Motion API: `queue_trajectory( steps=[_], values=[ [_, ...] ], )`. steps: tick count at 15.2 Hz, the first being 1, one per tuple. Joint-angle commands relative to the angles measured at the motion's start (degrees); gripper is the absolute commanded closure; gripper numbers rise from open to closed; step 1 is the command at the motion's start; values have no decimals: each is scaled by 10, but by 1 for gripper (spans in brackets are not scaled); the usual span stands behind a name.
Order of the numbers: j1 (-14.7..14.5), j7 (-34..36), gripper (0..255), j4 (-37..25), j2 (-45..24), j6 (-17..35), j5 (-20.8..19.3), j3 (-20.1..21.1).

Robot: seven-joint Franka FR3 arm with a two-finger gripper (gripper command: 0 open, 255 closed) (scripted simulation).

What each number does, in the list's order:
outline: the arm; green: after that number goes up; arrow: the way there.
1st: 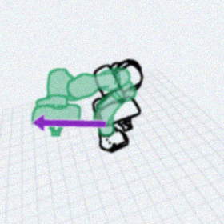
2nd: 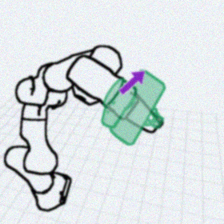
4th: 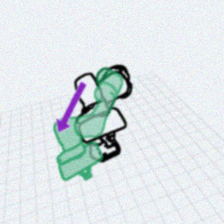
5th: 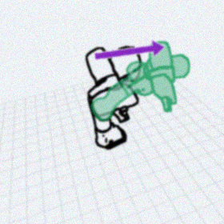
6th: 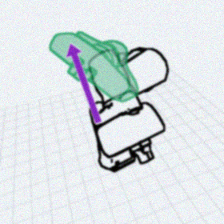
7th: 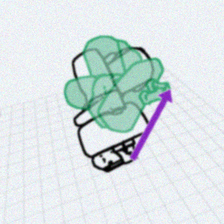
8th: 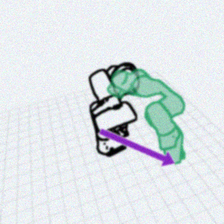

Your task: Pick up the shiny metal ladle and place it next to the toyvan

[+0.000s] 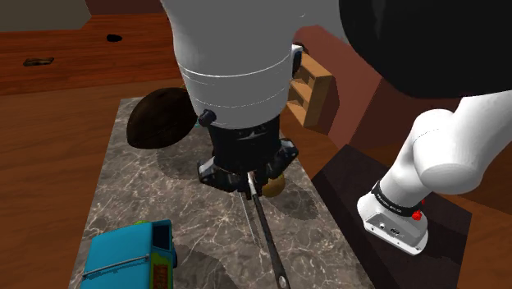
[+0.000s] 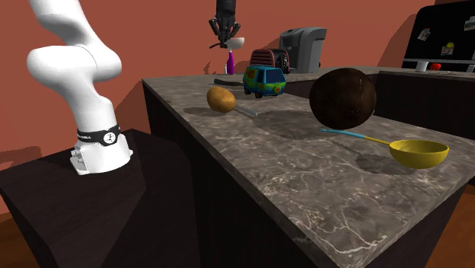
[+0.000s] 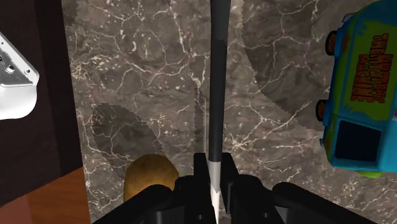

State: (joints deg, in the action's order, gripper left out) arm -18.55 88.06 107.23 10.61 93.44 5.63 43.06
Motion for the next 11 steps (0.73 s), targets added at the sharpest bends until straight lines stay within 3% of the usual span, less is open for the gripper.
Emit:
queue_trajectory(
  steps=[1, 7, 11],
  values=[
    [-10, 33, 255, -7, -9, 1, 0, 21],
    [-47, 157, 255, -68, -84, -6, -38, 96],
    [-48, 156, 255, -36, -82, 25, -37, 96]
  ],
)
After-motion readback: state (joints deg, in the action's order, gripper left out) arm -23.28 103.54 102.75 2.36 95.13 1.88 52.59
